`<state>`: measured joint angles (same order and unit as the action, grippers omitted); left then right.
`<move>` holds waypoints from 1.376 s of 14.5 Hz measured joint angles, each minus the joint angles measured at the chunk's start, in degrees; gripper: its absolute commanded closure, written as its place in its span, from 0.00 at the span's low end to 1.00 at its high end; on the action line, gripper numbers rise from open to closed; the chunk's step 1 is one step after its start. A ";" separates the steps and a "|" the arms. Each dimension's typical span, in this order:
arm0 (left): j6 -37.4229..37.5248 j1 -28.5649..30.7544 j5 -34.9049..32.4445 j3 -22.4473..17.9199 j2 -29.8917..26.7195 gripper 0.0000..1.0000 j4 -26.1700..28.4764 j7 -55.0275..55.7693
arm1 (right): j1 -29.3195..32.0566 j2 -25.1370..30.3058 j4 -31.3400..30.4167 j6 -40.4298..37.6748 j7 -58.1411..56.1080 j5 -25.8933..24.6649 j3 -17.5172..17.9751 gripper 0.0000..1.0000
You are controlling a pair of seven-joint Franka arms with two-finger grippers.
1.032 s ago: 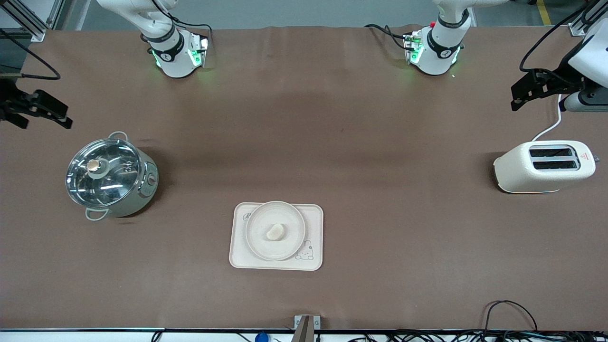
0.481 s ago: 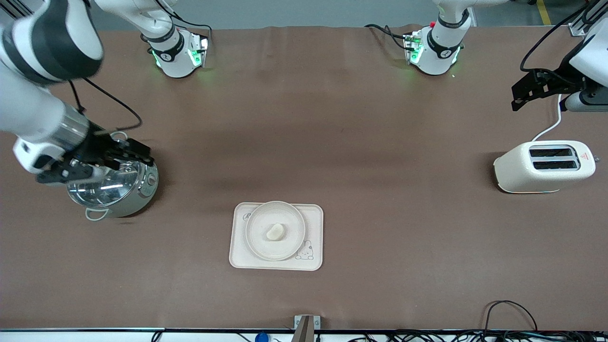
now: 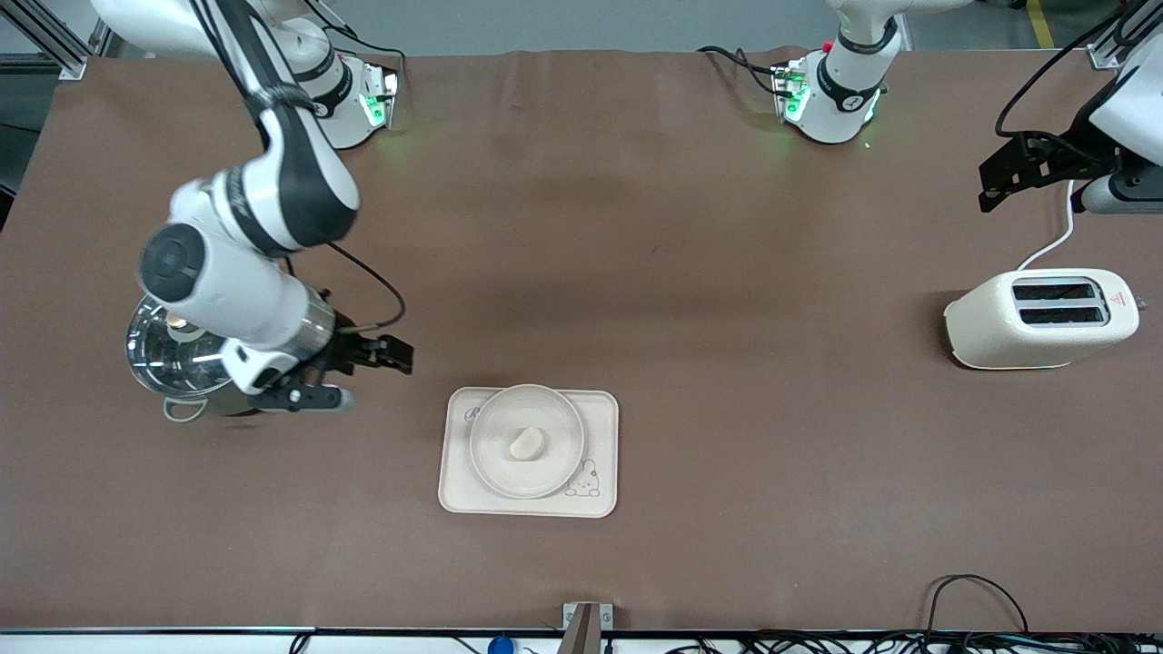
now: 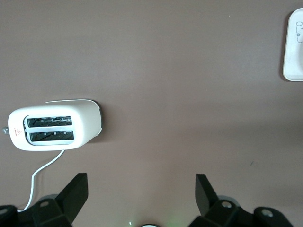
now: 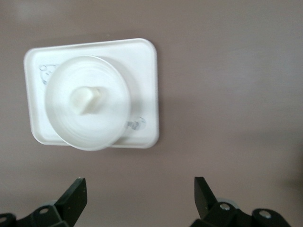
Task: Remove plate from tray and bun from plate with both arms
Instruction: 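Reach the right gripper past the pot to the white plate's rim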
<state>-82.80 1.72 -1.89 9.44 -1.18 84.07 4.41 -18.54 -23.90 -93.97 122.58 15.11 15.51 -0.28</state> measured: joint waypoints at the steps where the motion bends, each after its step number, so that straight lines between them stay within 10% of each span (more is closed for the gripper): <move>1: 0.00 0.00 0.00 0.00 0.00 0.00 -0.01 0.00 | -0.46 -2.20 0.03 2.92 -0.01 2.67 -0.02 0.00; 8: -0.01 -0.17 0.00 0.04 0.18 0.00 0.04 -0.03 | -6.59 -15.96 2.49 17.25 1.20 5.96 0.00 0.07; 20: -0.01 -0.11 0.00 0.06 1.47 0.00 0.01 -0.02 | -5.72 -22.25 7.47 20.48 1.22 6.59 -0.80 0.58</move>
<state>-82.82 1.60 -1.89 9.50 0.28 84.08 4.40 -24.27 -46.15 -86.50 143.06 16.32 22.10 -1.08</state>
